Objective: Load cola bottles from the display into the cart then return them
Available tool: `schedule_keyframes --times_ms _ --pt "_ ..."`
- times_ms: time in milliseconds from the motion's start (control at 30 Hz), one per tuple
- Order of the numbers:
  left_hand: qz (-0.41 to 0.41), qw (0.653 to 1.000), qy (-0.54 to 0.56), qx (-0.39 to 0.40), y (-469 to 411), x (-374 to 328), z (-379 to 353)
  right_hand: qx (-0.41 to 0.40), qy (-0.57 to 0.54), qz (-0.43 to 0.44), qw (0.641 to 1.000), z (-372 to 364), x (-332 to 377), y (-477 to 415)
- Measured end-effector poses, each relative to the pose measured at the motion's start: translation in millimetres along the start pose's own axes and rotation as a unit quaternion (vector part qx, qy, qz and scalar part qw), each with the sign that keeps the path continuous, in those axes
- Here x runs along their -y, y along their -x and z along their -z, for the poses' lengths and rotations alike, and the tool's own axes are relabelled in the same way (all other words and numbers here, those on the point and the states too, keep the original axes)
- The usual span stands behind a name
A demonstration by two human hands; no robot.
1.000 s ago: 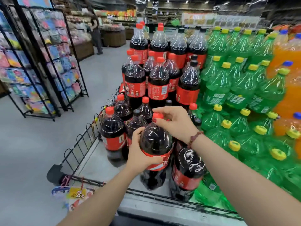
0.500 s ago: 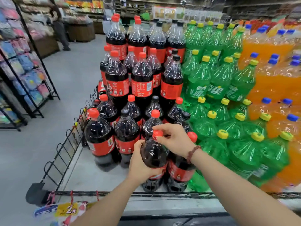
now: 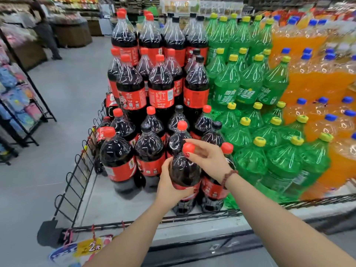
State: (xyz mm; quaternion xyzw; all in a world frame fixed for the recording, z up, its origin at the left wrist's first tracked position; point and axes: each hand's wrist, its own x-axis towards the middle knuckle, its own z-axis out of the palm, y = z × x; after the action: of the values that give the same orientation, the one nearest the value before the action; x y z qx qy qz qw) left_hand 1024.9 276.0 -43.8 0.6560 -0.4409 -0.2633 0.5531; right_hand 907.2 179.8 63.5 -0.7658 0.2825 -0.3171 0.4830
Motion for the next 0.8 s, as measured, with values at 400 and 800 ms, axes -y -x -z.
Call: schedule_keyframes --times_ms 400,800 --pt "-0.034 0.993 0.091 -0.063 46.7 -42.3 18.5 -0.171 -0.104 -0.081 0.976 24.9 -16.4 79.8" --pt "-0.014 0.975 0.158 0.153 84.1 -66.8 -99.6 -0.396 -0.094 -0.149 0.901 121.5 -39.9 231.9"
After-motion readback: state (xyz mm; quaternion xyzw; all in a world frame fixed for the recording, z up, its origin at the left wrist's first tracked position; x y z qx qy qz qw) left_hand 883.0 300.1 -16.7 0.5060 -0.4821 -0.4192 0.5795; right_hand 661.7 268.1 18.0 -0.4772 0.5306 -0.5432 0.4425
